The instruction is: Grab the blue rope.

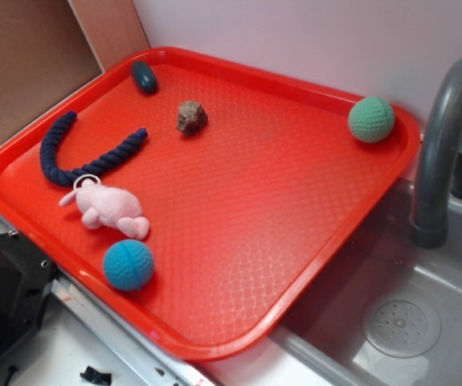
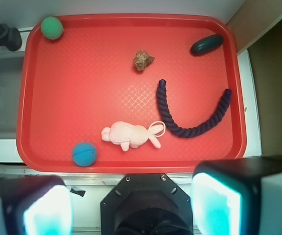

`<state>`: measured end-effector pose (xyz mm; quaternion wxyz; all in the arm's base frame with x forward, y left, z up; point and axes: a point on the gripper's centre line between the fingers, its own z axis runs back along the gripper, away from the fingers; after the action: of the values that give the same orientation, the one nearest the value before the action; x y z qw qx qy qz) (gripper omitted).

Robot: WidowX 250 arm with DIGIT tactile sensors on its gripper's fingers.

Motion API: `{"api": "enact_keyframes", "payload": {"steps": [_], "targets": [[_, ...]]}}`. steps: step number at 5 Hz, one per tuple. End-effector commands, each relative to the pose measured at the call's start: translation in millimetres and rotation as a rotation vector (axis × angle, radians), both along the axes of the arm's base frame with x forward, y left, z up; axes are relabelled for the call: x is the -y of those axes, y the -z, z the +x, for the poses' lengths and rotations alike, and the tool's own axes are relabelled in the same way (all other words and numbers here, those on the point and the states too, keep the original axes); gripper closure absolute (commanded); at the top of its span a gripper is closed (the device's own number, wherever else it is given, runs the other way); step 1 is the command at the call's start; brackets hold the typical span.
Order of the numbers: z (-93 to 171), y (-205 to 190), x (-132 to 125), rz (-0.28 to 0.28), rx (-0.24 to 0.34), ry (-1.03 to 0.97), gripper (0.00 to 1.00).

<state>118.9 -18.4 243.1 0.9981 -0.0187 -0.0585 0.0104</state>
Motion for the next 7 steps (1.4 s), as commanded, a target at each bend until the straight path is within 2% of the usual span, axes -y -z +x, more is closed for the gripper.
{"api": "enact_keyframes", "payload": {"steps": [1, 2, 3, 4, 6, 7], "targets": [[0, 0, 0, 0.0, 0.0, 0.0, 0.0], [-6, 8, -8, -0.05, 0.031, -0.185, 0.0], [-7, 22, -22, -0.099, 0.018, -0.435, 0.0], [-3, 45, -41, -0.111, 0.024, -0.686, 0.0], [12, 102, -81, -0.022, 0.018, -1.08, 0.0], [16, 132, -97, -0.06, -0.005, -1.195, 0.0]]}}
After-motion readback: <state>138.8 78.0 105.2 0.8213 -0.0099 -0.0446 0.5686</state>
